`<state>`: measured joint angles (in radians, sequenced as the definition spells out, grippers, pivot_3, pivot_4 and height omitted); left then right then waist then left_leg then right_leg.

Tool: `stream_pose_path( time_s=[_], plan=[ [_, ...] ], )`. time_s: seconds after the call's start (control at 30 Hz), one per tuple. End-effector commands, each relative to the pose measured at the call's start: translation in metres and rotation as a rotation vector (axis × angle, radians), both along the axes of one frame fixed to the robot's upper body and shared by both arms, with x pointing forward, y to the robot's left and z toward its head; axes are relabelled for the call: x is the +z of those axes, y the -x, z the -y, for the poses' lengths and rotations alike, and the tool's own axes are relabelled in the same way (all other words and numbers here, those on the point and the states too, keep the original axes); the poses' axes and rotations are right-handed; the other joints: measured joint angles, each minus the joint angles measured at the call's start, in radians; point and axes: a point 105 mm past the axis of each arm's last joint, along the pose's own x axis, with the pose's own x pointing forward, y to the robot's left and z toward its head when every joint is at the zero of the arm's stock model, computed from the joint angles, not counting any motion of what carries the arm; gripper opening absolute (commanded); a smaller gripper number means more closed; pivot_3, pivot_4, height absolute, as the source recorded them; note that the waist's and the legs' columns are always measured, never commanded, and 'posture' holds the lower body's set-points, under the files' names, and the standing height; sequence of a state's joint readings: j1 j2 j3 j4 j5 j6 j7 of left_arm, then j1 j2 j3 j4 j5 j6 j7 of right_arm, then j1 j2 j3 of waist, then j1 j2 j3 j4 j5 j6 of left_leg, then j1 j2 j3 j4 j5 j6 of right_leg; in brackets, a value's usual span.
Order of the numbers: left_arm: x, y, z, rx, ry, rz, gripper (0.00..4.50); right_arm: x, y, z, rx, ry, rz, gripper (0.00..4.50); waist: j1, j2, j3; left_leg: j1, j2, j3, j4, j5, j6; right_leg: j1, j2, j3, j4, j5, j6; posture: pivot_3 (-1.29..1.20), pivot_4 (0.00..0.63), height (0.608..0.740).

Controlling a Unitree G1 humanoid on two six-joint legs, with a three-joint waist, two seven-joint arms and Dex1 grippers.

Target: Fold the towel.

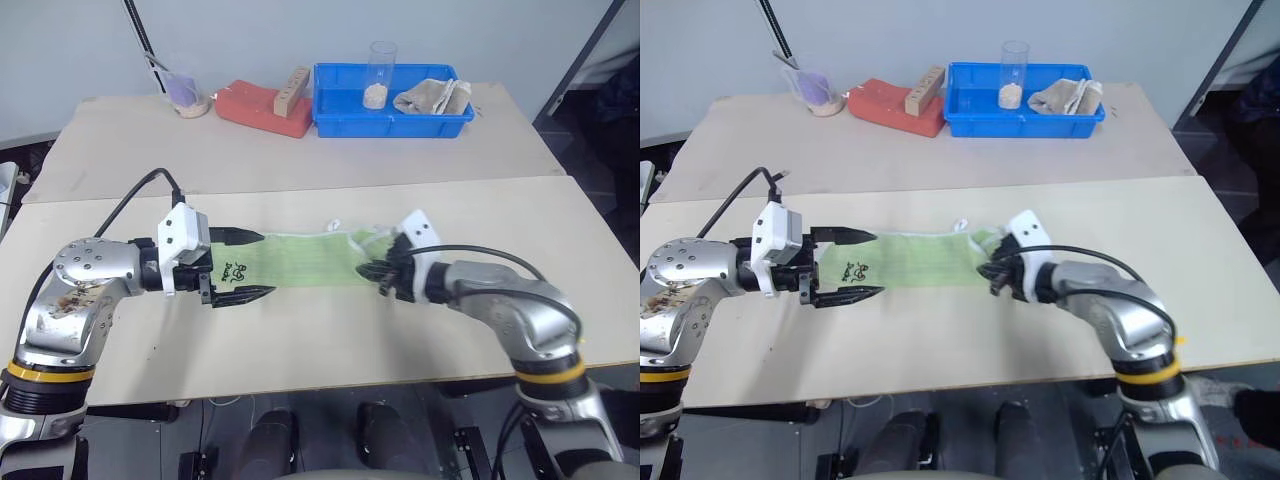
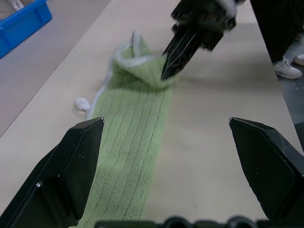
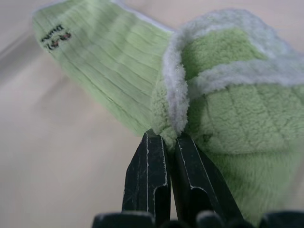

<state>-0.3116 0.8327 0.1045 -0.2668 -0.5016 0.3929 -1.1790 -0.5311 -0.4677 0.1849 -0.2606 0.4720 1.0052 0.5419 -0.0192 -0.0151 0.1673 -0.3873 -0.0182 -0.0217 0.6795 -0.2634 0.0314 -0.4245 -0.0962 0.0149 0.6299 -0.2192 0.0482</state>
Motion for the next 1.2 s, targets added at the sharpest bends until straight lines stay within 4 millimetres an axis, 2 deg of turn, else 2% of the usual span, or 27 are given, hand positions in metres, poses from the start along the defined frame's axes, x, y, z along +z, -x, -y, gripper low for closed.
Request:
stream_pose_path(
  time_s=[0.03, 0.23, 0.4, 0.57, 0.73, 0.87, 1.0, 1.07, 1.2],
  plan=[
    [0.014, 0.004, -0.002, 0.025, 0.007, 0.054, 4.5, 0.011, -0.01, -0.007, 0.037, 0.043, 0.107, 0.06, 0.006, 0.0, 0.0, 0.0, 0.0, 0.0, 0.0, 0.0, 0.0, 0.0, 0.0, 0.0, 0.0, 0.0, 0.0, 0.0, 0.15, 0.74],
    [0.014, 0.005, 0.001, 0.04, 0.021, 0.057, 4.5, 0.013, -0.017, -0.008, 0.089, 0.113, 0.16, 0.06, 0.006, 0.0, 0.0, -0.001, -0.001, -0.001, 0.0, 0.0, 0.0, 0.0, 0.0, 0.0, -0.001, 0.0, 0.0, 0.0, 0.15, 0.74],
    [0.013, 0.006, 0.003, 0.05, 0.033, 0.053, 4.5, 0.01, -0.013, -0.018, 0.16, 0.121, 0.133, 0.06, 0.005, 0.0, 0.0, -0.001, 0.0, -0.001, -0.001, 0.0, 0.0, -0.001, 0.002, 0.0, 0.0, 0.0, -0.001, 0.0, 0.15, 0.74],
    [0.011, 0.005, 0.005, 0.06, 0.039, 0.052, 4.5, 0.011, -0.013, -0.025, 0.164, 0.095, 0.133, 1.77, 0.005, 0.0, 0.0, -0.001, 0.0, -0.001, -0.001, 0.0, 0.0, -0.001, 0.002, 0.0, 0.0, 0.0, -0.001, 0.0, 0.15, 0.74],
    [0.007, 0.003, 0.005, 0.076, 0.041, 0.05, 4.5, 0.022, -0.003, -0.038, 0.229, 0.046, 0.152, 3.49, 0.006, 0.0, 0.0, -0.001, 0.0, -0.001, -0.001, 0.0, 0.0, -0.001, 0.001, 0.0, 0.0, 0.0, -0.001, 0.0, 0.15, 0.74],
    [0.007, 0.001, 0.003, 0.102, 0.054, 0.053, 4.5, 0.038, 0.006, -0.042, 0.284, 0.019, 0.217, 3.49, 0.005, 0.0, 0.0, -0.001, 0.0, -0.001, -0.001, 0.0, 0.0, -0.001, 0.001, 0.0, 0.0, 0.0, -0.001, 0.0, 0.15, 0.74],
    [0.007, -0.005, -0.007, 0.182, 0.085, 0.053, 4.5, 0.045, 0.001, -0.026, 0.257, 0.083, 0.287, 3.49, 0.007, 0.0, 0.0, -0.001, 0.0, -0.001, -0.001, 0.0, 0.0, -0.001, 0.001, 0.0, 0.0, 0.0, -0.001, 0.0, 0.15, 0.74],
    [0.004, -0.008, -0.016, 0.255, 0.108, 0.063, 4.5, 0.044, -0.001, -0.015, 0.248, 0.138, 0.318, 3.49, 0.006, 0.0, 0.0, -0.001, 0.0, -0.001, -0.001, 0.0, 0.0, -0.001, 0.0, 0.0, 0.0, 0.0, -0.001, 0.0, 0.15, 0.74],
    [-0.006, -0.01, -0.039, 0.525, 0.281, 0.022, 4.5, 0.053, 0.004, -0.003, 0.268, 0.168, 0.376, 3.49, 0.004, 0.0, 0.0, -0.001, 0.0, -0.001, -0.001, 0.0, 0.0, -0.001, 0.0, 0.0, -0.001, 0.0, -0.001, 0.0, 0.15, 0.74]
  ],
)
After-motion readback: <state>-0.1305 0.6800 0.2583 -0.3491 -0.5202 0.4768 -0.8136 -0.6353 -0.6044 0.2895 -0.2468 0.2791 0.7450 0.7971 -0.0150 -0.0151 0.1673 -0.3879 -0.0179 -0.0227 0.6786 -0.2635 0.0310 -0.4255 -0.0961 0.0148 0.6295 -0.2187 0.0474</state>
